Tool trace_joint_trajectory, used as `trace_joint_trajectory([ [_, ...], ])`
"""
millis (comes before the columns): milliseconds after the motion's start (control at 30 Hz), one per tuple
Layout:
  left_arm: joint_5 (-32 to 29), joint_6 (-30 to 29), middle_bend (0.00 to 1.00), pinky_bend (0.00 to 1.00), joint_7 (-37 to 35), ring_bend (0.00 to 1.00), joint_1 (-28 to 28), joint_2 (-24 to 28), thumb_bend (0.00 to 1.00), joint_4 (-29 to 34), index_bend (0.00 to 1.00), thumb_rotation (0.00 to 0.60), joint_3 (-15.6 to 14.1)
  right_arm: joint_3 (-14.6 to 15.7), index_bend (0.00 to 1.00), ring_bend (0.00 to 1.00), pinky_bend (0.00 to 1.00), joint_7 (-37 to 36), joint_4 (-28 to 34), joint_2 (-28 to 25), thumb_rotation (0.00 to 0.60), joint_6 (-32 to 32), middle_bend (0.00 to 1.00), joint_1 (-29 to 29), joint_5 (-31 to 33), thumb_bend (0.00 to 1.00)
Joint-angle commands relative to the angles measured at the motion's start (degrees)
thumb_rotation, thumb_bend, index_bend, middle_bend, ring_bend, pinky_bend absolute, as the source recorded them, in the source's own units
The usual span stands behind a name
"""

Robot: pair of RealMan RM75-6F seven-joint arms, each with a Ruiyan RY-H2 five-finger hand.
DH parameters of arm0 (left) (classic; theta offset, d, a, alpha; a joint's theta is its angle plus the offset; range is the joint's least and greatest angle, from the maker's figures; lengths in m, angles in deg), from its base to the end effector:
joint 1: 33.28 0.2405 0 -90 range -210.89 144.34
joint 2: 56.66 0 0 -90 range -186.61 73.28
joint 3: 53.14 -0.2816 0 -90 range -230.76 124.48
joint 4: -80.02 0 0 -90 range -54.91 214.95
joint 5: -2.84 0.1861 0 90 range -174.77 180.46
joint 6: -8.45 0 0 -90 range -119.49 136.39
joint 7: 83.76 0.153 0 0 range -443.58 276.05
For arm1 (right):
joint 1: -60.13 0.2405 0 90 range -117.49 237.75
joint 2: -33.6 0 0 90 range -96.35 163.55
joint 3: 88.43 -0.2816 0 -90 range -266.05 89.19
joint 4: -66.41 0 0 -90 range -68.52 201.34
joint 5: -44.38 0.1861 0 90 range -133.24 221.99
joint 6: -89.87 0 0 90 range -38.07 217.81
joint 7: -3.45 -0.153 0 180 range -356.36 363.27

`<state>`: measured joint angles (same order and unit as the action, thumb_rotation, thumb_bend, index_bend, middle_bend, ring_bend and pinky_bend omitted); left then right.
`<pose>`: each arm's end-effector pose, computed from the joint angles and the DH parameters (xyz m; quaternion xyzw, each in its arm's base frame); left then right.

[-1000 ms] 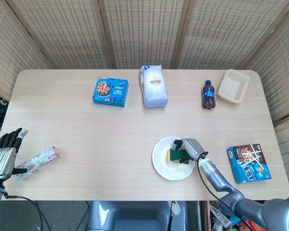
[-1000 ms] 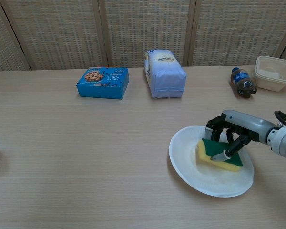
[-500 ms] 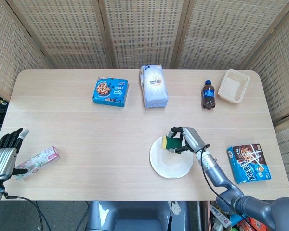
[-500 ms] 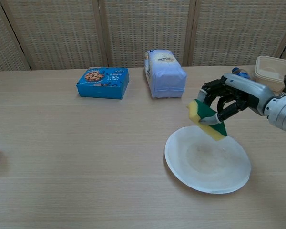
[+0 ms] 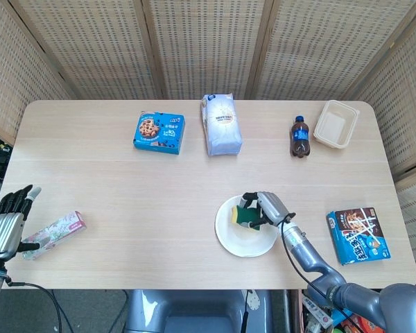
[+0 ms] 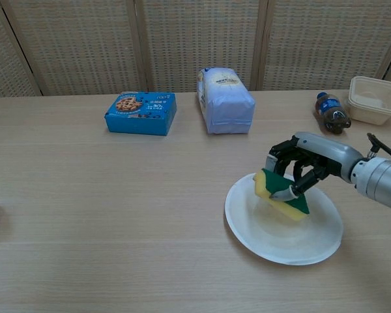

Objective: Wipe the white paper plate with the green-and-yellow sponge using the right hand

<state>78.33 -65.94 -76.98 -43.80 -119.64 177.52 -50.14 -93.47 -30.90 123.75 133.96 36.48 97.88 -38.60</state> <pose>-0.3238 0.2173 0.1735 -0.6091 -0.4399 -0.3204 0.5769 -0.2284 -0.3555 -0.0497 0.6303 -0.5699 0.4484 0.2774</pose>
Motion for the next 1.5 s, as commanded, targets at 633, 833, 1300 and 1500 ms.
trace_joint_trajectory([
  [633,0.18,-0.03,0.00,0.00,-0.50,0.00,0.05,0.20,0.00,0.01,0.00,0.600,-0.09,1.36,0.59,0.43,0.24,3.52,-6.38,3.06,0.600,4.22,0.57,0.18,0.68,0.46],
  [833,0.31,-0.18,0.00,0.00,-0.51,0.00,0.13,0.26,0.00,0.14,0.00,0.600,-0.13,0.24,0.59,0.43,0.24,2.20,-4.32,1.84,0.600,2.16,0.57,-0.06,0.44,0.46],
  [1300,0.68,-0.24,0.00,0.00,-0.82,0.00,0.12,0.47,0.00,0.31,0.00,0.600,-0.20,-6.94,0.59,0.43,0.24,6.01,5.27,-6.90,0.600,-2.62,0.57,2.43,1.71,0.46],
  [1500,0.48,0.03,0.00,0.00,-0.81,0.00,0.05,0.47,0.00,0.26,0.00,0.600,-0.21,-6.72,0.59,0.43,0.23,17.10,-1.94,-6.35,0.600,4.95,0.57,4.95,6.18,0.45],
])
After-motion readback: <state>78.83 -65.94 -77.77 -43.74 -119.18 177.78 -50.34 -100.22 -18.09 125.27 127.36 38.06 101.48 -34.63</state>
